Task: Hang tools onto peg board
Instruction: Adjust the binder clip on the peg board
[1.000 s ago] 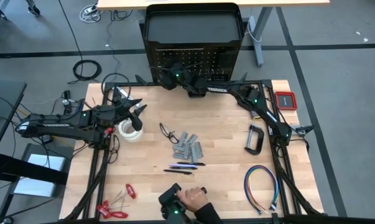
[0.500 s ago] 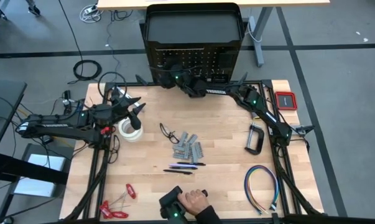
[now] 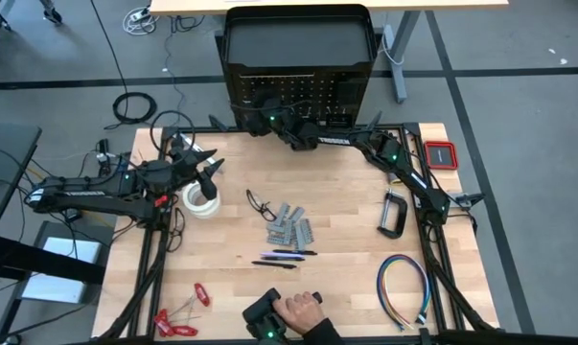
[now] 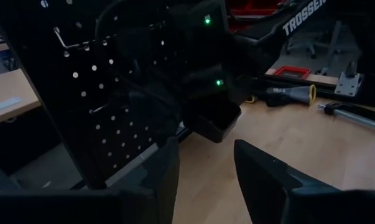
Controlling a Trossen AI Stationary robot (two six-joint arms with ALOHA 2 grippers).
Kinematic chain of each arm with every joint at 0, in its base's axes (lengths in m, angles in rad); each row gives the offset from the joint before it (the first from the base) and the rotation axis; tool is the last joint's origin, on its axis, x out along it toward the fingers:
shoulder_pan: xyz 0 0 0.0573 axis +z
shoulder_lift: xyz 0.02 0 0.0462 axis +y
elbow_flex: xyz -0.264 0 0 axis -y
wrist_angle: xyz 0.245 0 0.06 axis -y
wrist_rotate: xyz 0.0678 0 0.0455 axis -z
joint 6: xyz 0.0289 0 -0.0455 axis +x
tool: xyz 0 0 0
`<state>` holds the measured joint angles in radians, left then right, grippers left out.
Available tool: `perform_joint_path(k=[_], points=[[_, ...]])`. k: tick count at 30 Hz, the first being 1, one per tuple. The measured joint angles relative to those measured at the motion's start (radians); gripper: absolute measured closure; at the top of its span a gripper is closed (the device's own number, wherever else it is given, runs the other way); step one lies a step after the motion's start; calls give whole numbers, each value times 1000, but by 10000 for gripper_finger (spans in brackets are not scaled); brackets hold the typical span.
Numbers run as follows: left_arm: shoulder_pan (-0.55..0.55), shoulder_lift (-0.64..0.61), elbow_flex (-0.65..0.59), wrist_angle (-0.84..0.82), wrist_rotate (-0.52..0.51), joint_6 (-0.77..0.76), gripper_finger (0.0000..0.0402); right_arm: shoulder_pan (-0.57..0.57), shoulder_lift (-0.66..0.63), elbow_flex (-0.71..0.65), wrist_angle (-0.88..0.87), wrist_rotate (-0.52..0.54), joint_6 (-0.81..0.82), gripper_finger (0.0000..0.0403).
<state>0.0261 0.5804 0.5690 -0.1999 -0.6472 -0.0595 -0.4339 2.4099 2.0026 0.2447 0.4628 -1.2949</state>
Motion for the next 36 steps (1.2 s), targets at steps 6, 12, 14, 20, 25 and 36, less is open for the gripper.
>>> perform_joint_path(k=[6,12,14,20,25,36], points=[[0,0,0,2,0,0,243,-7,-20,0,-55,-49,98,391],[0,0,0,3,0,-1,243,-7,-26,0,-90,-84,164,390],[0,1,0,3,0,-1,243,0,-26,0,-98,-90,135,390],[0,1,0,2,0,-1,243,3,-26,0,-111,-76,97,390],[0,1,0,2,0,-1,243,0,-26,0,-111,-64,109,390],[0,1,0,2,0,-1,243,-1,-27,2,-162,-84,172,386]])
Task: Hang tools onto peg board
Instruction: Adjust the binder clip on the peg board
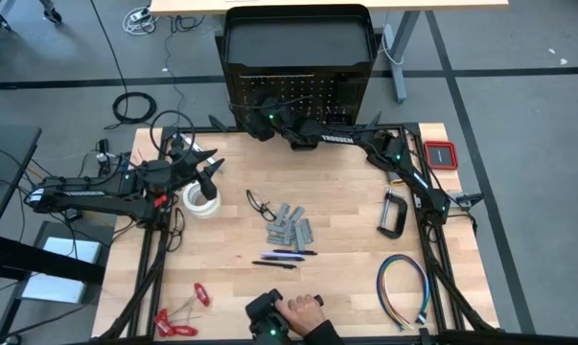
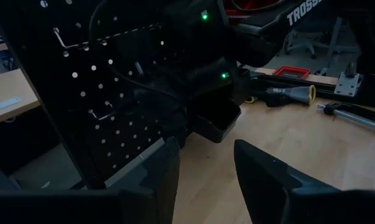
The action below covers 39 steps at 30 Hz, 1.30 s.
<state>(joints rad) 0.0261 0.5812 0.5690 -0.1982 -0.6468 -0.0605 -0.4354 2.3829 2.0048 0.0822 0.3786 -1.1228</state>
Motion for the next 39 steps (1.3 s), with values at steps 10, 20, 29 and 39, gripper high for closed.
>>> perform_joint_path(k=[10,20,29,39], points=[[0,0,0,0,0,0,243,-12,0,0,-34,0,73,323],[0,0,0,0,0,0,243,-12,2,-1,-35,9,83,272],[0,0,0,-10,0,1,243,18,-4,-2,-57,114,56,268],[0,0,0,-23,0,1,243,86,-93,-2,-319,183,173,242]])
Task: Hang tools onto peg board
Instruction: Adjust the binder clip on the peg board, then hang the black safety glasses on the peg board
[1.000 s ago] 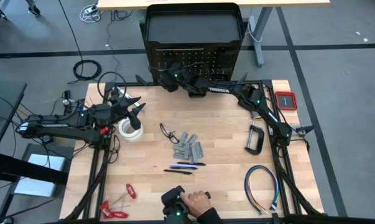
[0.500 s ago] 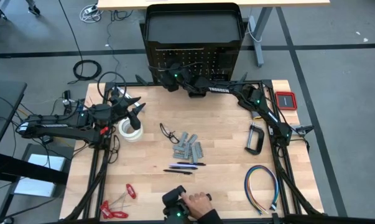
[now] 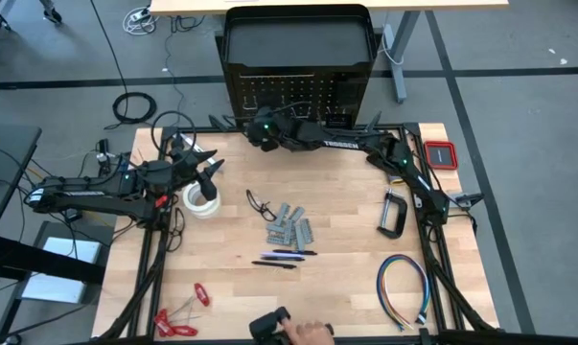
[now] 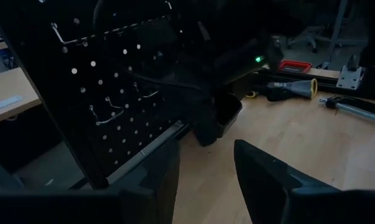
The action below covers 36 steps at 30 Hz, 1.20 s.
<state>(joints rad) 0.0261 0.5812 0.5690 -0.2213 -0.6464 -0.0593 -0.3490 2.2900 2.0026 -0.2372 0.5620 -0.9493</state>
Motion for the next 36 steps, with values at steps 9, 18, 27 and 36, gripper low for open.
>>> perform_joint_path(k=[9,18,27,36], points=[[0,0,0,-55,0,-6,243,126,-193,0,-601,15,482,227],[0,8,0,-67,7,-55,243,367,-233,-20,-817,-166,1052,231],[0,67,-1,-70,76,-163,243,531,-230,-337,-423,-12,1317,231],[0,240,-1,-84,108,-226,243,540,-229,-523,-151,-46,1419,231]])
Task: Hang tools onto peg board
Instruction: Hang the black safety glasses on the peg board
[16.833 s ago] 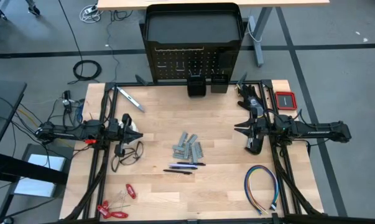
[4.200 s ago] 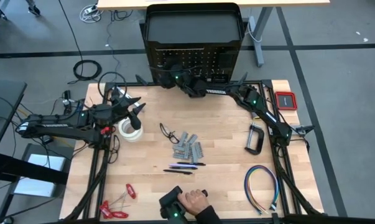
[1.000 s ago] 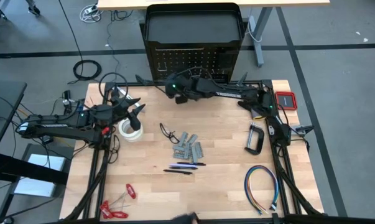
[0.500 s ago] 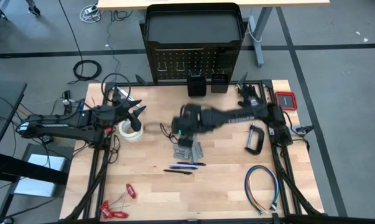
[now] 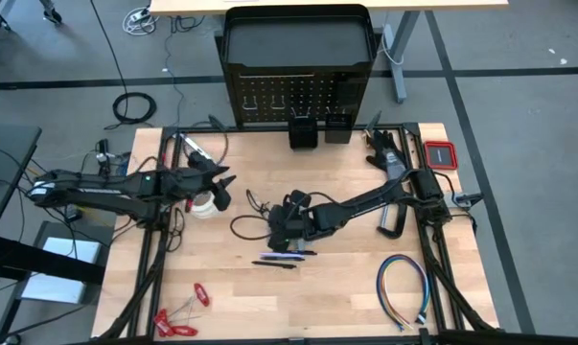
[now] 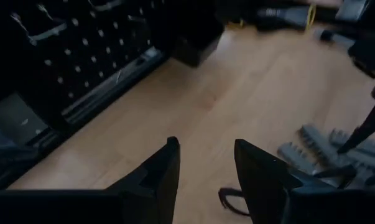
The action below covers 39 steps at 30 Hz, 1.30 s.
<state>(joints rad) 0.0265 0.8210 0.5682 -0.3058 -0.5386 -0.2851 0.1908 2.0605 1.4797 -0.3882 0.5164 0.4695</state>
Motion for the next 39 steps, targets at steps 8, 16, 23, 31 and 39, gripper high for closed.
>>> perform_joint_path(k=[8,16,23,31,39], points=[[0,144,0,95,-10,68,243,-19,0,-89,161,-14,37,243],[18,257,0,230,-17,216,243,-50,-1,-141,265,-43,28,309],[46,304,0,262,100,345,243,-73,-15,-143,258,-129,33,370],[30,292,0,282,163,462,243,-144,-149,-143,191,-257,87,361],[0,355,1,443,237,490,243,-248,-196,-143,120,-414,115,369]])
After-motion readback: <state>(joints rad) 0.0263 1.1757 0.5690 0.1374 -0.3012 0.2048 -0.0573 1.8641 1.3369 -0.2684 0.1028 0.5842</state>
